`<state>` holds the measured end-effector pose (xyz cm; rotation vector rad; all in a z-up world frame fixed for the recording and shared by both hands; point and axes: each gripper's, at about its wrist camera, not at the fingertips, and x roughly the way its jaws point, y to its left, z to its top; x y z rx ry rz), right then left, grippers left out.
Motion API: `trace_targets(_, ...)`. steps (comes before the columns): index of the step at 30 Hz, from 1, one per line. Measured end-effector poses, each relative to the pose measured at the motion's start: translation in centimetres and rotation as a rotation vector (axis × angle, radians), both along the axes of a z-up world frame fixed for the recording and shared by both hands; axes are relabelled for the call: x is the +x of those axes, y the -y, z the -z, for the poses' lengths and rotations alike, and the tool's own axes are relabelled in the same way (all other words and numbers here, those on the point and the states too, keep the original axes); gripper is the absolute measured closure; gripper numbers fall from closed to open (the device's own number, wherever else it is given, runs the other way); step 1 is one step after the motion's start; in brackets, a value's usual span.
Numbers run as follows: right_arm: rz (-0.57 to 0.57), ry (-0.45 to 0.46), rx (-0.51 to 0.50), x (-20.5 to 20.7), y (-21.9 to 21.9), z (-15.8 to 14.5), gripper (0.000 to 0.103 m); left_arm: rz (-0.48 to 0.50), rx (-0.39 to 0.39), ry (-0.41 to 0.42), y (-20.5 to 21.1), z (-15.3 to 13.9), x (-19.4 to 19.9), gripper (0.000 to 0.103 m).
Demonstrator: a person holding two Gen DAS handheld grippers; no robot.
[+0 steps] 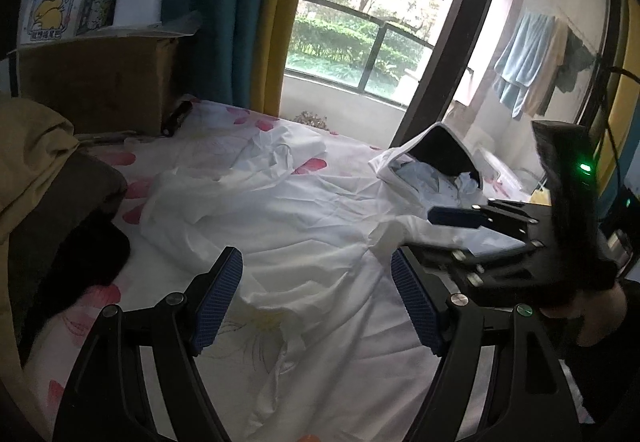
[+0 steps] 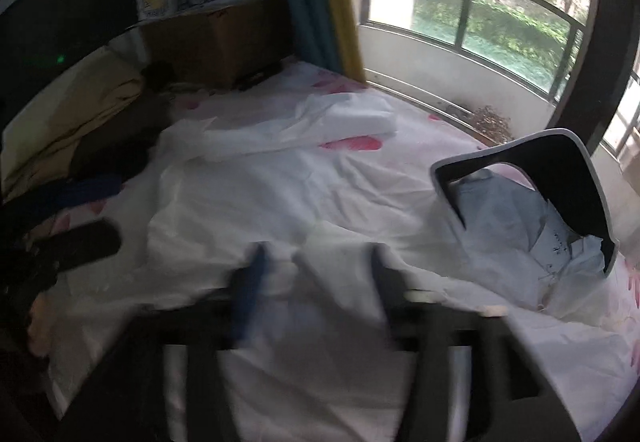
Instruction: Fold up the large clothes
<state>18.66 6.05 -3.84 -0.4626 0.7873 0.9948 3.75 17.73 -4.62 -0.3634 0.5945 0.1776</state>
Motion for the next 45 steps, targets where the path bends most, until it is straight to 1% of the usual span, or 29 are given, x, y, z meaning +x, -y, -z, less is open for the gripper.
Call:
trace_targets(2, -0.037, -0.020, -0.004, -0.9, 0.4, 0.0, 0.037, 0.011, 0.013, -0.018, 0.4, 0.0, 0.4, 0.024)
trace_targets(5, -0.059, -0.036, -0.013, -2.0, 1.6, 0.0, 0.037, 0.041, 0.031, -0.037, 1.1, -0.1, 1.2, 0.024)
trace_targets(7, -0.046, -0.045, -0.007, -2.2, 3.0, -0.1, 0.037, 0.055, 0.054, -0.052, 1.6, -0.3, 1.9, 0.024)
trace_targets(9, -0.024, -0.056, 0.007, -2.0, 4.5, -0.2, 0.037, 0.075, 0.092, -0.070, 2.2, -0.5, 3.0, 0.024)
trace_targets(11, 0.014, -0.049, 0.030, -1.7, 6.7, -0.7, 0.037, 0.124, 0.130, -0.096, 2.9, -0.6, 4.6, 0.024)
trace_targets(12, 0.034, -0.044, 0.038, -1.5, 7.7, -0.8, 0.037, 0.140, 0.134, -0.108, 3.1, -0.6, 5.1, 0.024)
trace_targets(13, 0.061, -0.038, 0.046, -1.2, 8.9, -1.0, 0.037, 0.176, 0.123, -0.128, 3.4, -0.5, 6.2, 0.024)
trace_targets(16, 0.163, -0.015, 0.052, -0.3, 12.7, -1.2, 0.037, 0.278, 0.048, -0.168, 3.7, 0.4, 8.3, 0.024)
trace_targets(17, 0.197, -0.006, 0.052, 0.1, 14.2, -1.0, 0.037, 0.308, 0.041, -0.195, 4.0, 1.0, 9.3, 0.024)
trace_targets(21, 0.351, 0.029, 0.013, 1.7, 19.6, -0.1, 0.037, 0.370, 0.072, -0.242, 5.4, 2.5, 11.4, 0.024)
trace_targets(22, 0.393, 0.043, -0.008, 2.1, 21.1, 0.2, 0.037, 0.378, 0.067, -0.251, 5.6, 2.8, 11.8, 0.027)
trace_targets(23, 0.446, 0.059, -0.029, 2.6, 23.0, 0.6, 0.037, 0.387, 0.065, -0.264, 5.8, 3.2, 12.3, 0.036)
trace_targets(24, 0.473, 0.062, -0.036, 3.1, 23.9, 0.7, 0.037, 0.392, 0.073, -0.280, 5.9, 3.5, 12.7, 0.040)
trace_targets(25, 0.516, 0.064, -0.042, 3.6, 25.8, 1.0, 0.037, 0.394, 0.085, -0.300, 6.1, 3.9, 13.1, 0.049)
trace_targets(26, 0.538, 0.065, -0.039, 4.1, 26.8, 1.1, 0.037, 0.395, 0.092, -0.319, 6.2, 4.4, 13.5, 0.054)
trace_targets(27, 0.563, 0.068, -0.039, 4.4, 28.1, 1.3, 0.037, 0.396, 0.091, -0.326, 6.2, 4.7, 13.7, 0.057)
trace_targets(29, 0.601, 0.069, -0.053, 5.2, 29.9, 1.7, 0.038, 0.387, 0.101, -0.327, 6.1, 4.9, 14.1, 0.065)
trace_targets(31, 0.609, 0.061, -0.060, 5.6, 30.7, 2.1, 0.040, 0.364, 0.101, -0.325, 5.8, 4.7, 14.3, 0.066)
trace_targets(33, 0.606, 0.052, -0.066, 6.0, 30.8, 2.6, 0.040, 0.331, 0.117, -0.317, 5.6, 3.9, 14.5, 0.066)
trace_targets(36, 0.594, 0.039, -0.065, 6.2, 30.5, 2.9, 0.040, 0.305, 0.119, -0.302, 5.6, 2.7, 14.3, 0.064)
trace_targets(37, 0.593, 0.034, -0.066, 6.5, 30.4, 3.0, 0.041, 0.299, 0.123, -0.304, 5.8, 2.3, 14.1, 0.059)
trace_targets(38, 0.593, 0.033, -0.068, 6.5, 30.5, 3.2, 0.040, 0.296, 0.124, -0.303, 6.0, 2.0, 14.0, 0.049)
trace_targets(39, 0.592, 0.028, -0.072, 6.6, 30.4, 3.4, 0.040, 0.298, 0.121, -0.295, 6.2, 1.7, 13.7, 0.045)
trace_targets(40, 0.592, 0.025, -0.073, 6.6, 30.5, 3.5, 0.040, 0.310, 0.113, -0.283, 6.5, 1.4, 13.3, 0.041)
trace_targets(43, 0.594, 0.014, -0.078, 6.5, 30.5, 3.8, 0.040, 0.371, 0.130, -0.279, 8.4, 1.2, 12.5, 0.040)
trace_targets(45, 0.597, 0.012, -0.081, 6.5, 30.5, 4.0, 0.040, 0.434, 0.181, -0.303, 10.3, 2.2, 12.3, 0.039)
